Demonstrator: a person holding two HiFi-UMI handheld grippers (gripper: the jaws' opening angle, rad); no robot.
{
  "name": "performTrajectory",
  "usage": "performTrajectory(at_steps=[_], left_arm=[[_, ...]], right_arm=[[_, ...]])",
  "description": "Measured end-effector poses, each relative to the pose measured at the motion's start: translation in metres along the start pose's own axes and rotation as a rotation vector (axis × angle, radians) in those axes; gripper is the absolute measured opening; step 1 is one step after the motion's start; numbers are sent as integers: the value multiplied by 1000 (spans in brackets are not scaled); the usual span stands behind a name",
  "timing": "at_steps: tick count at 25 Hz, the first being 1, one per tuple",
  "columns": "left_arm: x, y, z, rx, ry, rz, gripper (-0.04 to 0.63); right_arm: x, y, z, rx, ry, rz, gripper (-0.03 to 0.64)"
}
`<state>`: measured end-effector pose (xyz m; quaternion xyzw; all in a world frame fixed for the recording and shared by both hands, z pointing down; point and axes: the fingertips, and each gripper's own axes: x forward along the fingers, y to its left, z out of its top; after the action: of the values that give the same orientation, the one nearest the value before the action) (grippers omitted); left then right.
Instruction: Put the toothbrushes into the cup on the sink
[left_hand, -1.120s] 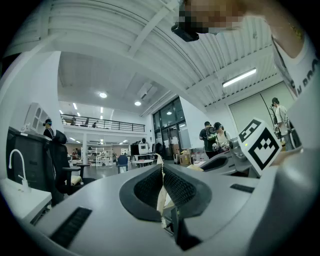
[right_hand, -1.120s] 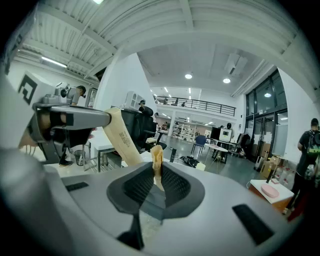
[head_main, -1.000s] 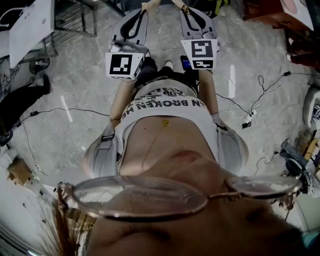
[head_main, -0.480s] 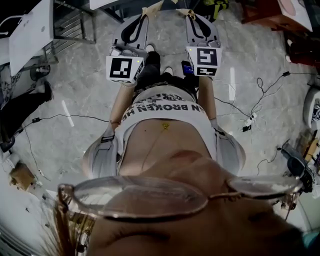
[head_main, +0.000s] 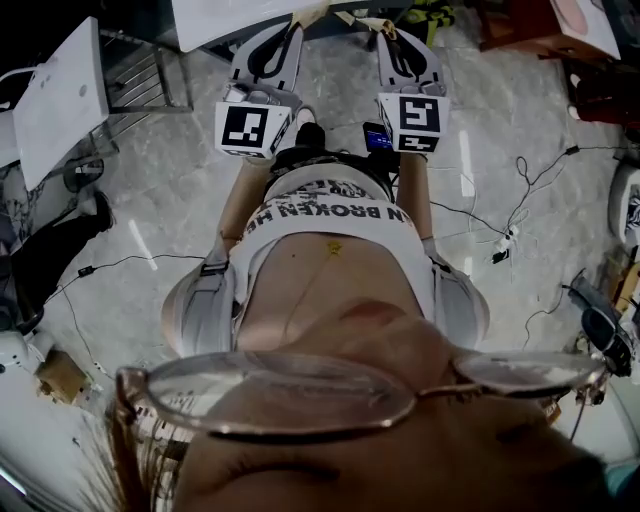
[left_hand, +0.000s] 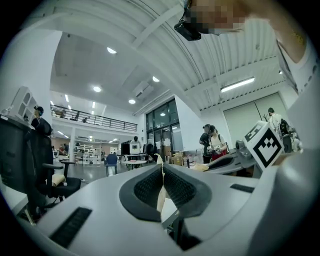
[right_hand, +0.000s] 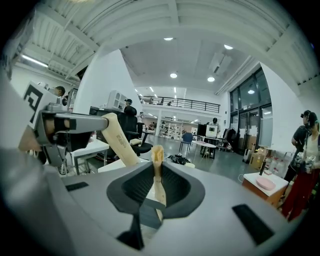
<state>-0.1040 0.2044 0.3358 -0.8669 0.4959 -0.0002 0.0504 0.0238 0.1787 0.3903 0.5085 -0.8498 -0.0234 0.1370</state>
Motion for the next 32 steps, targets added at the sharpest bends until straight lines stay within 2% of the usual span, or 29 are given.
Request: performTrajectory(at_steps=[8,15,24,32], left_arm=[[34,45,-6,-11,-6,-78,17],[40,76,-11,-17,-14,-111,17],[34,108,-16,-21,0,-118,17],[35,136,-25,-48,2,-77,17]], right_arm=[[52,5,13,10,14,-45,58],[84,20,21,9,26,-56,58],[114,47,33,-13,33,-26,58],[147,57,40,-37,50,18,58]])
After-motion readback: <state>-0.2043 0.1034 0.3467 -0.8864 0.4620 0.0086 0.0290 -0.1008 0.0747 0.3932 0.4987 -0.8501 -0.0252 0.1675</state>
